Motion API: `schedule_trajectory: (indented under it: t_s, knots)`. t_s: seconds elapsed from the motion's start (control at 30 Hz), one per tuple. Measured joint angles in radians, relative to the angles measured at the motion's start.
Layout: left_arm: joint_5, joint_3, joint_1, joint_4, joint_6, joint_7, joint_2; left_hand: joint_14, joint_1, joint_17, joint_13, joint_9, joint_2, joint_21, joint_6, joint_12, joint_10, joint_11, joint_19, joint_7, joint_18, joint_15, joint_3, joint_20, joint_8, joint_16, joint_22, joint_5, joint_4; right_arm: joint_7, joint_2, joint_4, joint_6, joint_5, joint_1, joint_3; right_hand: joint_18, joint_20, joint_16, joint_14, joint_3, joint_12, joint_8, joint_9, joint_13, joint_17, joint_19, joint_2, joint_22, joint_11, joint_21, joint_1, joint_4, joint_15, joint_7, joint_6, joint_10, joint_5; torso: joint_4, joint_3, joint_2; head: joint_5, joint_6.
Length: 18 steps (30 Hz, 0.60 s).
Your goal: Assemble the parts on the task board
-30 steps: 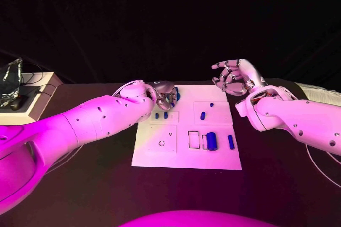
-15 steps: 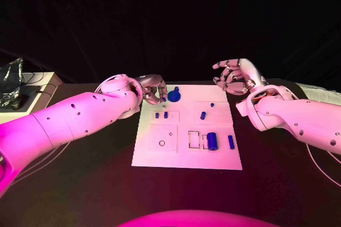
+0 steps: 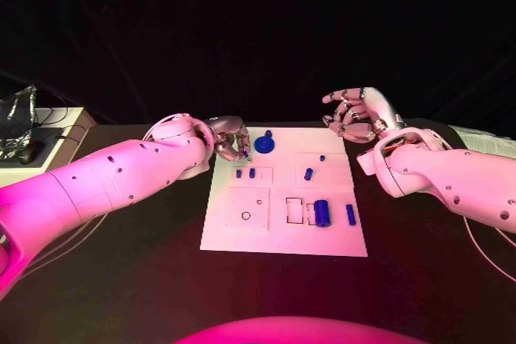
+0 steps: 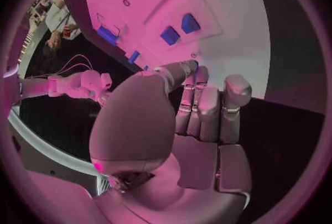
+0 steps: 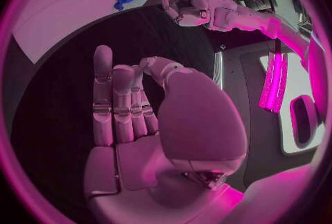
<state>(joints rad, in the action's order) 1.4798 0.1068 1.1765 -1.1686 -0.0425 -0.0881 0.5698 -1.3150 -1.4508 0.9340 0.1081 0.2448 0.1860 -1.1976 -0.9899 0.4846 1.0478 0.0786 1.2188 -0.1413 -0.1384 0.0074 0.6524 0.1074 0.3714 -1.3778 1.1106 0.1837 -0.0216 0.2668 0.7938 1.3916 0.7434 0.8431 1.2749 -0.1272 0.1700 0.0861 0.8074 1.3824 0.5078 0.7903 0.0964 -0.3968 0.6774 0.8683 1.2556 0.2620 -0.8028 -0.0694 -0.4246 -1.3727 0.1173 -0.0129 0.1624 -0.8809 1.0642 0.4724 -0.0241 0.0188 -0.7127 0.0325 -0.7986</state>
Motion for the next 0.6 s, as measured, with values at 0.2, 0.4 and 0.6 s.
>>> schedule_trajectory:
  t_s: [0.2,0.4,0.6]
  knots:
    - [-0.002,-0.005,-0.004,0.016,0.001,0.002,-0.018,0.000,0.000,0.000,0.000,0.001,0.000,-0.004,0.000,-0.001,0.000,0.000,0.000,0.000,0.000,0.000,0.000,0.000,0.000,0.000,0.003,0.000,0.000,0.000,-0.001,0.000,0.000,0.000,0.000,0.000,0.000,0.000,0.000,0.000,0.000,0.000,0.000,-0.001,0.000,0.000,0.000,0.000,0.000,0.000,0.000,0.000,0.000,0.000,0.000,0.000,0.000,0.000,0.0002,0.0008,0.000,0.000,-0.001]
    - [-0.002,-0.009,-0.005,0.027,0.003,0.002,-0.025,0.000,0.000,0.000,-0.001,0.001,0.000,-0.004,0.000,-0.001,0.000,0.000,0.000,0.000,0.000,0.000,0.000,0.000,0.000,0.000,0.003,0.000,0.000,0.000,-0.001,0.000,0.000,0.000,0.000,0.000,0.000,0.000,0.000,0.000,0.000,0.000,0.000,-0.001,0.000,0.000,0.000,0.000,0.000,0.000,0.000,0.000,0.000,0.000,0.000,0.000,0.000,0.000,0.0006,0.0015,0.000,0.000,-0.005]
    - [-0.001,-0.011,-0.005,0.030,0.012,0.000,-0.028,0.000,0.000,0.002,-0.002,0.001,0.000,-0.004,0.000,-0.003,0.003,0.004,0.000,0.000,0.000,0.000,0.003,0.000,-0.003,0.000,0.005,-0.001,0.003,0.000,-0.001,0.000,0.000,0.000,0.000,0.000,0.000,0.000,0.000,0.000,0.000,0.000,0.000,-0.001,0.000,0.000,0.000,0.000,0.000,0.000,0.000,0.000,0.000,0.000,0.000,0.000,0.000,0.000,0.0001,0.0014,0.001,0.000,-0.005]
